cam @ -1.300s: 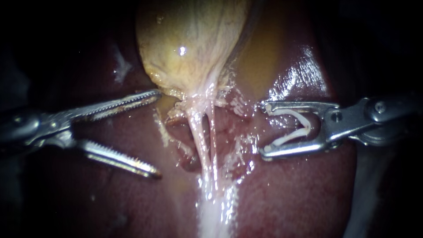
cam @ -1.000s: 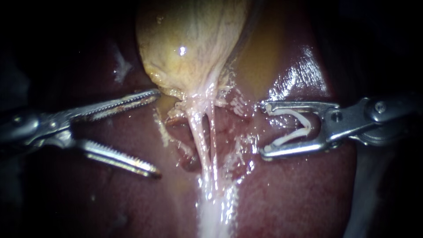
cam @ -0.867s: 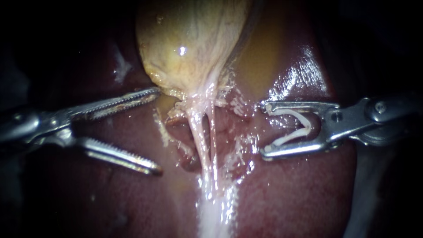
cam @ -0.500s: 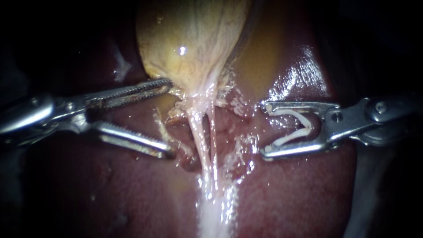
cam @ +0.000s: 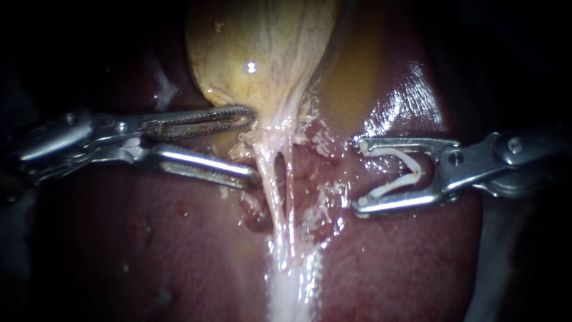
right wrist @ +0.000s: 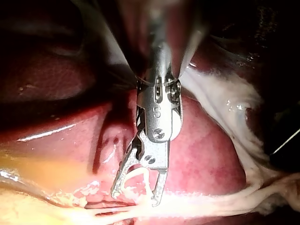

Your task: Grabbing gallbladder

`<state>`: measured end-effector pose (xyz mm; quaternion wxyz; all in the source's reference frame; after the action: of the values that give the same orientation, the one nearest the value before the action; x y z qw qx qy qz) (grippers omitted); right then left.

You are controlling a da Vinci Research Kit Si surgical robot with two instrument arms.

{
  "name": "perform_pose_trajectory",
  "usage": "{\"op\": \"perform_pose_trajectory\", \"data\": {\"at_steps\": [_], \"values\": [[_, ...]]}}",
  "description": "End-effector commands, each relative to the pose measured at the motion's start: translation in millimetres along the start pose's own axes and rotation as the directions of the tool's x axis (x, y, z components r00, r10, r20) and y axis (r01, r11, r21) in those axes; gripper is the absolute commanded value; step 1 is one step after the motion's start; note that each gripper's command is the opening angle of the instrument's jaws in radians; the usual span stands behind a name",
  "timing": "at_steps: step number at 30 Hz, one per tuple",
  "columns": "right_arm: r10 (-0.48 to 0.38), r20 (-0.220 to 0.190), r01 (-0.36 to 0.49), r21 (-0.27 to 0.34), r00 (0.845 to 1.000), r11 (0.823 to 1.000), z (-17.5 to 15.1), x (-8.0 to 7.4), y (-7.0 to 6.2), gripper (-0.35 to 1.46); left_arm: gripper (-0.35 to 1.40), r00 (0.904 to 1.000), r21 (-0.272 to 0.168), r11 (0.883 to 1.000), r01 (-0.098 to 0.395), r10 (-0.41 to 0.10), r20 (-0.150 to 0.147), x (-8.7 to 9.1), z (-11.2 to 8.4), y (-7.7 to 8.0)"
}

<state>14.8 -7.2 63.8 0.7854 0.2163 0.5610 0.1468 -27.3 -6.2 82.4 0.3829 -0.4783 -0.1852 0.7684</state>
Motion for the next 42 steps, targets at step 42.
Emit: {"op": "perform_pose_trajectory", "data": {"at_steps": [42], "values": [[0.001, 0.000, -0.001, -0.002, 1.000, 1.000, 0.1, 0.0, 0.2, 0.49, -0.35, 0.9931, -0.007, 0.996, 0.094, -0.093, 0.071, 3.1, -6.3, 4.2]]}}
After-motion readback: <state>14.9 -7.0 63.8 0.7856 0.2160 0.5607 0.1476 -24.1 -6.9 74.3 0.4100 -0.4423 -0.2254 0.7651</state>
